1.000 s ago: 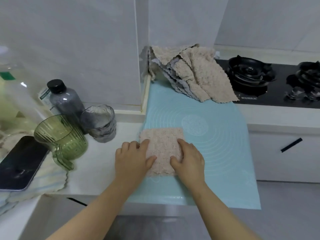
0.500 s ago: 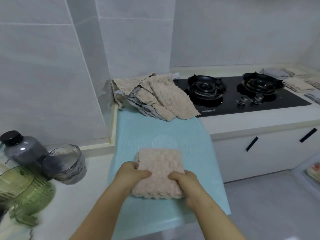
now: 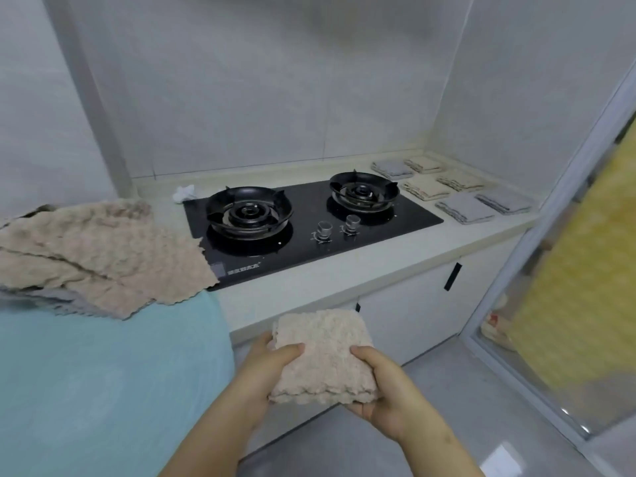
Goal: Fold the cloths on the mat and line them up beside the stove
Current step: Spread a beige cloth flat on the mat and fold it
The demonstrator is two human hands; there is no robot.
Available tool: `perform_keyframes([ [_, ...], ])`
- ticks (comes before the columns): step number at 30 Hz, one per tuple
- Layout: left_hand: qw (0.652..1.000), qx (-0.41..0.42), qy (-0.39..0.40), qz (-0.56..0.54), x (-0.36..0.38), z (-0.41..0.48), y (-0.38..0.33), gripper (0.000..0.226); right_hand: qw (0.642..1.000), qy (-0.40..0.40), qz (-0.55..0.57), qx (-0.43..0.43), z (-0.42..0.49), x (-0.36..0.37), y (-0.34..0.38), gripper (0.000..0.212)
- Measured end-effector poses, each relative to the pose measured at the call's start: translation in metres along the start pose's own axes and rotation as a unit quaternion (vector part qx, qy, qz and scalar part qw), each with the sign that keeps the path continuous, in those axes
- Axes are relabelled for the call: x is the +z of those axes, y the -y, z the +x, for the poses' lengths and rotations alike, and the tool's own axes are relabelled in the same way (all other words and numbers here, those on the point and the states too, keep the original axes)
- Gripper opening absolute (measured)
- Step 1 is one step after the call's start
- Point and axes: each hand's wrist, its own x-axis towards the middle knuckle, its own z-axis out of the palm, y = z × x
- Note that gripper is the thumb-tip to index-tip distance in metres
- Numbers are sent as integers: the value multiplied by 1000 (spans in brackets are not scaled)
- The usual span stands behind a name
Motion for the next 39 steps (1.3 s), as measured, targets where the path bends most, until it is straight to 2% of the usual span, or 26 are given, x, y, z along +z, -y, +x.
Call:
perform_keyframes([
  [6,999,30,40,-17,145,62,-20,73,998,-32,-10,-45,27,-105,111,8],
  [8,998,41,48,-16,186,82,-29,77,998,-34,-8,-57,41,-132,143,9],
  [10,997,48,54,-5,219,102,-37,70,997,-36,-5,-64,55,-153,171,9],
  [14,996,57,68,29,277,153,-51,41,996,-47,5,-76,90,-193,220,11],
  [16,995,55,71,37,308,184,-57,36,995,-52,14,-87,114,-212,247,13],
  [20,993,72,88,35,374,257,-77,37,989,-87,4,-120,166,-245,311,15],
  [24,984,115,114,80,433,340,-115,37,984,-117,11,-133,221,-268,387,11],
  [28,981,122,127,81,482,409,-155,37,982,-114,15,-152,269,-283,463,8],
  [32,984,102,132,56,515,454,-180,38,982,-94,48,-156,316,-298,516,18],
  [37,985,117,118,39,551,517,-204,41,987,-80,9,-137,381,-315,581,11],
  [39,986,128,103,36,566,541,-216,46,988,-76,-11,-136,410,-321,608,16],
])
